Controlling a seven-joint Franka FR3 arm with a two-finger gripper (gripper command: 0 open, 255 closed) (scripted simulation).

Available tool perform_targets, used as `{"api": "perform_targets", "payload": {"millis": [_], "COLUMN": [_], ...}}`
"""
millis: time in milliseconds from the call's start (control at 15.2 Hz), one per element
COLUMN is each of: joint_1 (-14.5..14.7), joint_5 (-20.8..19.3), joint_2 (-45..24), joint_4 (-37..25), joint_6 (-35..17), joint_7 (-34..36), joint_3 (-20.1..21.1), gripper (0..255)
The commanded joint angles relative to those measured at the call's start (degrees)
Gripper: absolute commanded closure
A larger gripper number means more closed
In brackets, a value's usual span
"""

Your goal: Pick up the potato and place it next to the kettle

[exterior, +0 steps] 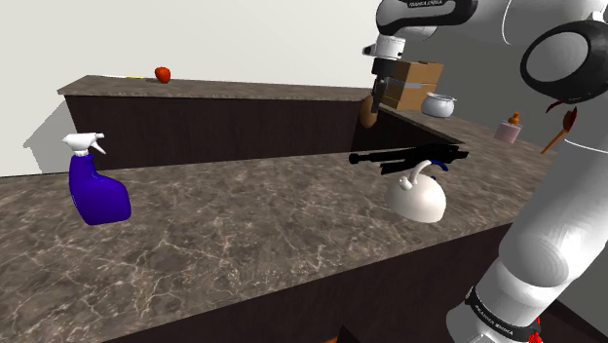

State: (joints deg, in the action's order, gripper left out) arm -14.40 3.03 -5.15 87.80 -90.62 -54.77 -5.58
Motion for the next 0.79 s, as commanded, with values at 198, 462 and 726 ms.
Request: {"api": "perform_targets", "payload": {"millis": [198, 462, 726], "joint_1": [-0.6, -0.5, -0.5], "joint_5": [0.0, 0.0, 0.0], "joint_2": [-0.1, 0.2, 0.3], "joint_4": [3.1, 6.6, 9.8], "joint_6": [-3.2, -6.4, -9.5], "joint_7": [-1.3, -1.4, -1.5], "joint_3": [-0.5, -0.4, -0.4], "gripper": [255, 255, 255]}}
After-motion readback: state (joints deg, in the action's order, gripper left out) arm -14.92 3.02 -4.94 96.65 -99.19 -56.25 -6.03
